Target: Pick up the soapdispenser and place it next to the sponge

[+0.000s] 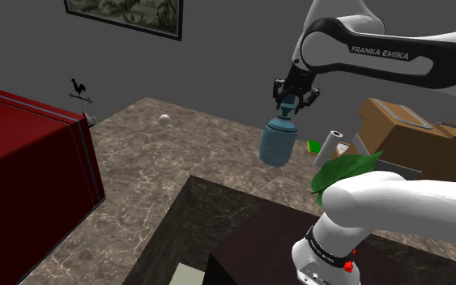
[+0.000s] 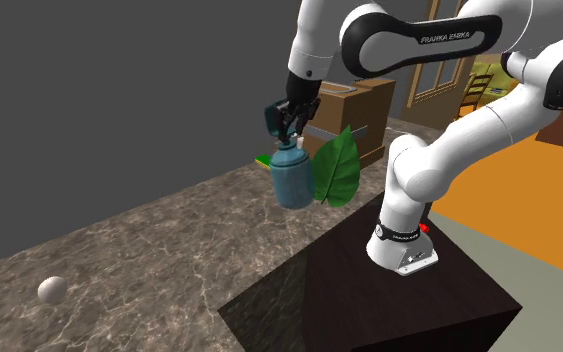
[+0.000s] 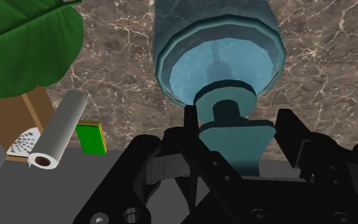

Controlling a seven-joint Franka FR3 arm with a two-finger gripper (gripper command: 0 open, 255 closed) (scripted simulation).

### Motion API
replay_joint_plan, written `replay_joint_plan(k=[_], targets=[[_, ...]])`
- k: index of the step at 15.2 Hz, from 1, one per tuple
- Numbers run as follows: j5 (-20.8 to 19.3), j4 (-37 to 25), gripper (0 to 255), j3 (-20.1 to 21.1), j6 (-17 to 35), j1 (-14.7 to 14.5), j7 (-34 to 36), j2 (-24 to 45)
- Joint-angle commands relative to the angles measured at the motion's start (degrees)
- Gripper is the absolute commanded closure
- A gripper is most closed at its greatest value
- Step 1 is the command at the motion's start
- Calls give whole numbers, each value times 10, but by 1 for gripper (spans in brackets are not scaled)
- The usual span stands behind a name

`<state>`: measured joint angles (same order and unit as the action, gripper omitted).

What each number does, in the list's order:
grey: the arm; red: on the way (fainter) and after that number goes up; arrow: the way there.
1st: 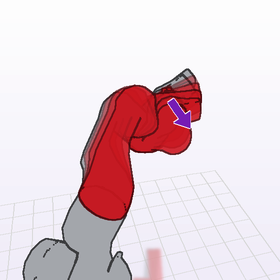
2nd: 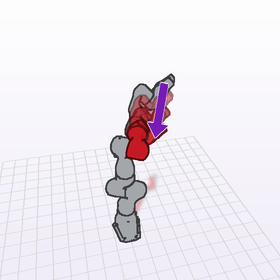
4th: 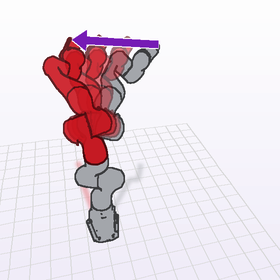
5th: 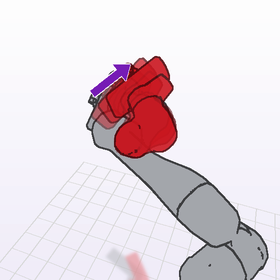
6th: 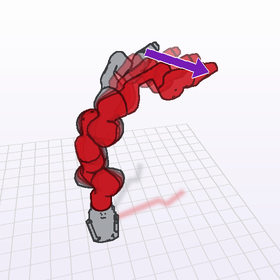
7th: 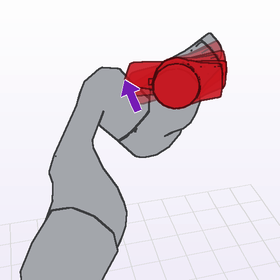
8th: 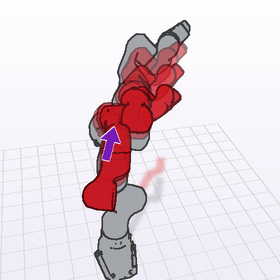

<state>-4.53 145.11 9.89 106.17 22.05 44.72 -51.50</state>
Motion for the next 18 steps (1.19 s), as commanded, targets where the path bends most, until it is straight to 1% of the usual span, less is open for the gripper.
replay_joint_plan(k=[1,18], targets=[[0,-17,255,-1,-16,1,-2,0],[-6,-174,255,-6,-128,11,-21,44]])
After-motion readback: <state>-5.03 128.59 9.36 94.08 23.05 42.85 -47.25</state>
